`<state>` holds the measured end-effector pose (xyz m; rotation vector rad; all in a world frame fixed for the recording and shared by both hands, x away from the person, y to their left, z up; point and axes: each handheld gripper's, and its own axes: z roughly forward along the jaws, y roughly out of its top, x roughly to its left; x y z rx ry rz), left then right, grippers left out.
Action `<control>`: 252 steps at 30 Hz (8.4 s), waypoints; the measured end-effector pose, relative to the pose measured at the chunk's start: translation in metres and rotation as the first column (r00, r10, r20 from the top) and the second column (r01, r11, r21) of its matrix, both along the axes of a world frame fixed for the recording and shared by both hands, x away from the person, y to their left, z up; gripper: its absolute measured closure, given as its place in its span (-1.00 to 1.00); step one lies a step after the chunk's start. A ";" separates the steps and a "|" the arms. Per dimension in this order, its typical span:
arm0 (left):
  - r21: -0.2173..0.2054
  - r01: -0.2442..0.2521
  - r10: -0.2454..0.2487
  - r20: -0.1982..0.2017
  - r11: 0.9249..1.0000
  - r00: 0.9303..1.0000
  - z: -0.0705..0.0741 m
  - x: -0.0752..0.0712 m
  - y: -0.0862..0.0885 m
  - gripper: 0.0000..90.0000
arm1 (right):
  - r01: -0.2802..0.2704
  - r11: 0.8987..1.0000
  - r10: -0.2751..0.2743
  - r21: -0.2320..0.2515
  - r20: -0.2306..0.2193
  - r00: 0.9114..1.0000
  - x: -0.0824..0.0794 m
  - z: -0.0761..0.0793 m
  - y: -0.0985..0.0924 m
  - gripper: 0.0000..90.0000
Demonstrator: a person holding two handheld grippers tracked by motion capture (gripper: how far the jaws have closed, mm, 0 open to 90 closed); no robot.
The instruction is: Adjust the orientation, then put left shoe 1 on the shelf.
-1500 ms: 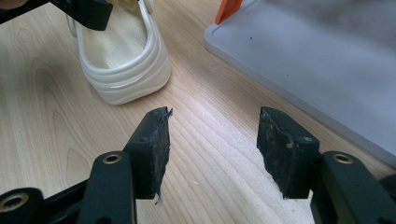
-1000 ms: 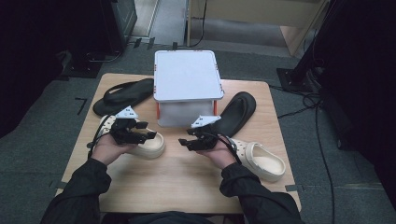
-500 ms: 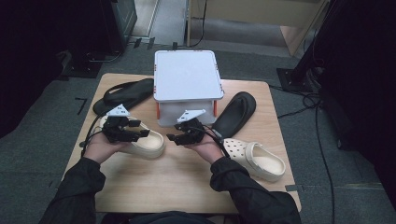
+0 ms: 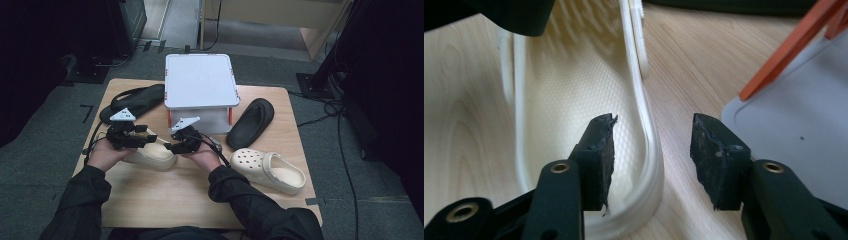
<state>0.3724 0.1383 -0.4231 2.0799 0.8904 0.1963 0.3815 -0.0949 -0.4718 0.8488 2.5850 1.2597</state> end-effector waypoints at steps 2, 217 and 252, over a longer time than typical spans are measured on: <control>-0.008 -0.004 0.004 0.002 1.000 1.000 0.000 0.000 0.001 -0.18 | 0.000 1.000 0.000 -0.003 0.003 1.000 0.001 -0.002 0.004 0.23; -0.109 0.136 -0.127 0.091 0.985 0.988 0.056 0.072 -0.050 0.65 | 0.125 0.992 -0.125 -0.012 0.010 0.992 -0.114 -0.014 -0.093 0.69; -0.111 0.135 -0.125 0.092 0.985 0.988 0.055 0.072 -0.049 0.66 | 0.138 0.990 -0.136 -0.029 0.063 0.989 -0.078 -0.005 -0.072 0.76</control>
